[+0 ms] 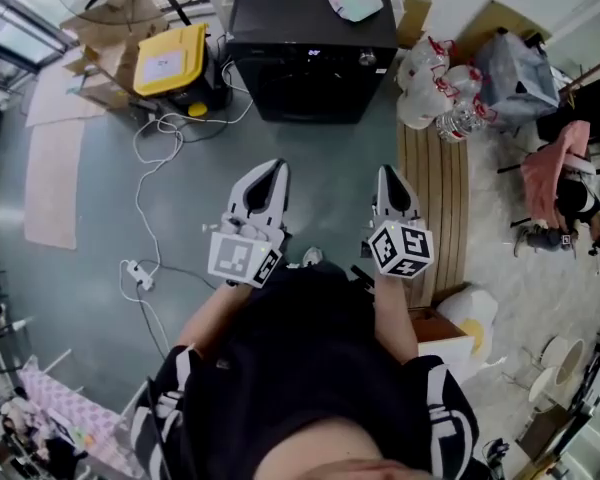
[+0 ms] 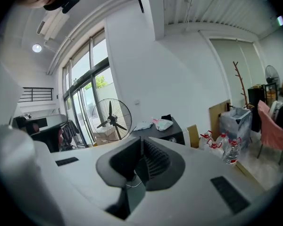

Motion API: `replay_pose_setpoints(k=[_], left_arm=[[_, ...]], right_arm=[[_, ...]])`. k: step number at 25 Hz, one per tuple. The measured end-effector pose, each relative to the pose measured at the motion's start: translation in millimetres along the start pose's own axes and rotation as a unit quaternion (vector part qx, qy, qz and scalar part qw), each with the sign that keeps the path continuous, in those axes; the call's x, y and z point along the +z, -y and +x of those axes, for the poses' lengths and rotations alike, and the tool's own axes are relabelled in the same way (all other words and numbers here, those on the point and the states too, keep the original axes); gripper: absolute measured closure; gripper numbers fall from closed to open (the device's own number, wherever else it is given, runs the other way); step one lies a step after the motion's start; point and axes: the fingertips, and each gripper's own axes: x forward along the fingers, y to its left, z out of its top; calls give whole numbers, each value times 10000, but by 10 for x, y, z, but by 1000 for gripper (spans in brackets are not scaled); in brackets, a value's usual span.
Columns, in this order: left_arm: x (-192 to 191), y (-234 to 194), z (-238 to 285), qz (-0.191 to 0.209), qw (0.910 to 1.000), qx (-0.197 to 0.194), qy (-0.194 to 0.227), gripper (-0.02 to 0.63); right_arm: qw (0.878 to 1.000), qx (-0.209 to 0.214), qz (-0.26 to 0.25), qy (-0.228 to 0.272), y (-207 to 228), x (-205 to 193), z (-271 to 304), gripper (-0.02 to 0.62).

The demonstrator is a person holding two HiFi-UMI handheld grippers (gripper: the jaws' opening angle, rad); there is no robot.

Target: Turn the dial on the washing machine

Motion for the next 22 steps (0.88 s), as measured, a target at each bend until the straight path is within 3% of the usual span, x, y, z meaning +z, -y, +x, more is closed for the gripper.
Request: replay_pose_setpoints(k=[9, 22], left_arm=[[133, -236, -583, 64, 9999, -52, 58, 586], [74, -329, -815, -52, 9999, -96, 61, 586]], right_arm=[[9995, 63, -307, 14, -666, -117, -436, 557], [9986, 79, -515, -54, -945, -237, -467, 571]])
